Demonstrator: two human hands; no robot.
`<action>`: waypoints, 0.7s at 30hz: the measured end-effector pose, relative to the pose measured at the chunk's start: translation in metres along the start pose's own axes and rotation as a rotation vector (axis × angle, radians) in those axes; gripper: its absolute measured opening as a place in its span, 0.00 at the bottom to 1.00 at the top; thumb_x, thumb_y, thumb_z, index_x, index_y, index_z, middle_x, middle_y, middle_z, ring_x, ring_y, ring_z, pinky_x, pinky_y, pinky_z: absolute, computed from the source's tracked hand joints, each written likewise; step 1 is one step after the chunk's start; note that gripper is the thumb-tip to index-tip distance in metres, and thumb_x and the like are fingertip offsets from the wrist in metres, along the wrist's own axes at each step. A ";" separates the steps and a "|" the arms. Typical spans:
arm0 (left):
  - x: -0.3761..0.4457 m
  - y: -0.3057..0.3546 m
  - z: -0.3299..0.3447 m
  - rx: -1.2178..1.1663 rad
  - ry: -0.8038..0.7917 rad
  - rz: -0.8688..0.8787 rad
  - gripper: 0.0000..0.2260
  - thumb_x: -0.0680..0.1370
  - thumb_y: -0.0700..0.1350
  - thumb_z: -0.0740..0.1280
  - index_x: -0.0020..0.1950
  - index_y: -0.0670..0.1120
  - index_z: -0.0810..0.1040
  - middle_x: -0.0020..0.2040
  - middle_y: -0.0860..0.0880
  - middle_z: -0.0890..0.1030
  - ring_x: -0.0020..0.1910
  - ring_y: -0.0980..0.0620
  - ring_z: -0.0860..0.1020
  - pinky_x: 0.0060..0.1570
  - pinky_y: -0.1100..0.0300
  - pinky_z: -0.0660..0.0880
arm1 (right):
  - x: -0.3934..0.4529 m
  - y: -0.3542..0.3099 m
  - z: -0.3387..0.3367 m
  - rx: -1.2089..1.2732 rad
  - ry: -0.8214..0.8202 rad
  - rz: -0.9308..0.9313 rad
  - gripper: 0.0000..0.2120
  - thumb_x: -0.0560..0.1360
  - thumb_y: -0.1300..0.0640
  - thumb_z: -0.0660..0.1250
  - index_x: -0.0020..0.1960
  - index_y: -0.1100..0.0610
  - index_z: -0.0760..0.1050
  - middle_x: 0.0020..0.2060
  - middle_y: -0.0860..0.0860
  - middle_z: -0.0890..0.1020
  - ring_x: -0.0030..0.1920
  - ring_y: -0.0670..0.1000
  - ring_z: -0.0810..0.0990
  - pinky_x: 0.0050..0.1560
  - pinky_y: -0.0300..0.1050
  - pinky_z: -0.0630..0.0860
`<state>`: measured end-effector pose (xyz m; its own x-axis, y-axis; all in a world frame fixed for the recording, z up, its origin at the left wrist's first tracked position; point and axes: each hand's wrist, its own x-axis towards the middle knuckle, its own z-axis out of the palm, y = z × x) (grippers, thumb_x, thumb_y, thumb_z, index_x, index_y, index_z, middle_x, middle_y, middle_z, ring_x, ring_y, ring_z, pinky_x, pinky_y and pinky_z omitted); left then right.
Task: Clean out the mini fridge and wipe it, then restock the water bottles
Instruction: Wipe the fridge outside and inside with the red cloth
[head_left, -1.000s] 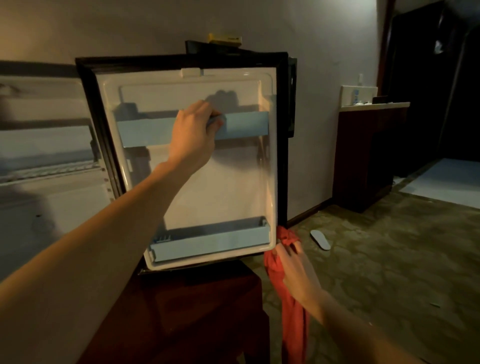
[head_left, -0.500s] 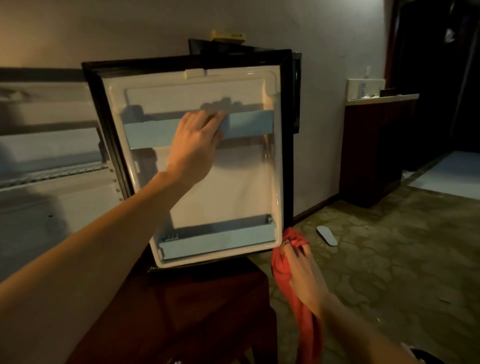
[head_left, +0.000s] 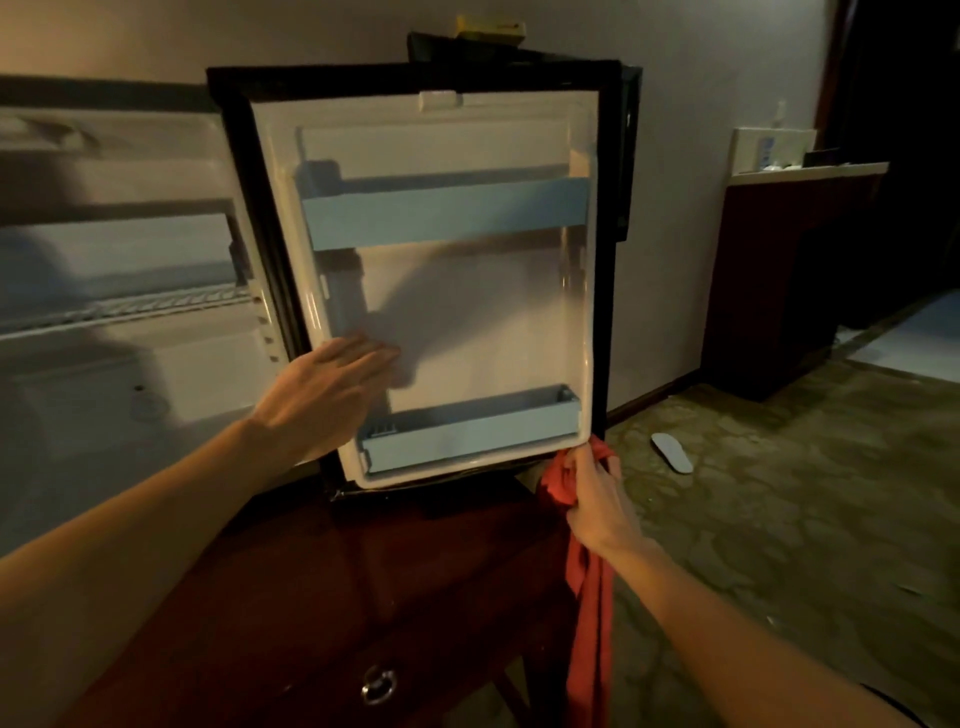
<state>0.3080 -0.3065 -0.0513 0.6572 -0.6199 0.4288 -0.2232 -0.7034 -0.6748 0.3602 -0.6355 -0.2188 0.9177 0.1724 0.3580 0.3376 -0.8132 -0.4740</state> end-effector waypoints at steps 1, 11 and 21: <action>-0.002 0.000 0.001 0.014 0.004 0.001 0.24 0.68 0.35 0.74 0.64 0.42 0.80 0.66 0.42 0.78 0.65 0.43 0.76 0.74 0.51 0.59 | 0.002 -0.001 -0.001 0.006 0.001 0.014 0.45 0.69 0.69 0.68 0.78 0.57 0.46 0.59 0.53 0.76 0.69 0.59 0.60 0.62 0.51 0.70; -0.009 -0.005 0.006 0.057 0.148 0.136 0.18 0.78 0.37 0.54 0.59 0.41 0.81 0.55 0.43 0.82 0.57 0.41 0.79 0.74 0.51 0.57 | 0.023 -0.012 0.011 -0.023 -0.053 0.089 0.34 0.68 0.70 0.65 0.71 0.59 0.58 0.57 0.56 0.78 0.66 0.63 0.64 0.63 0.51 0.65; -0.010 -0.016 0.004 -0.046 0.059 0.202 0.16 0.80 0.43 0.54 0.46 0.46 0.81 0.47 0.46 0.81 0.52 0.44 0.81 0.73 0.49 0.60 | 0.025 -0.072 0.019 -0.146 -0.219 -0.029 0.22 0.69 0.64 0.63 0.55 0.45 0.59 0.60 0.55 0.72 0.68 0.60 0.63 0.61 0.57 0.69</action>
<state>0.3084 -0.2877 -0.0472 0.5523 -0.7686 0.3229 -0.3797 -0.5767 -0.7233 0.3631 -0.5621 -0.1905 0.9370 0.3000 0.1792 0.3451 -0.8750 -0.3396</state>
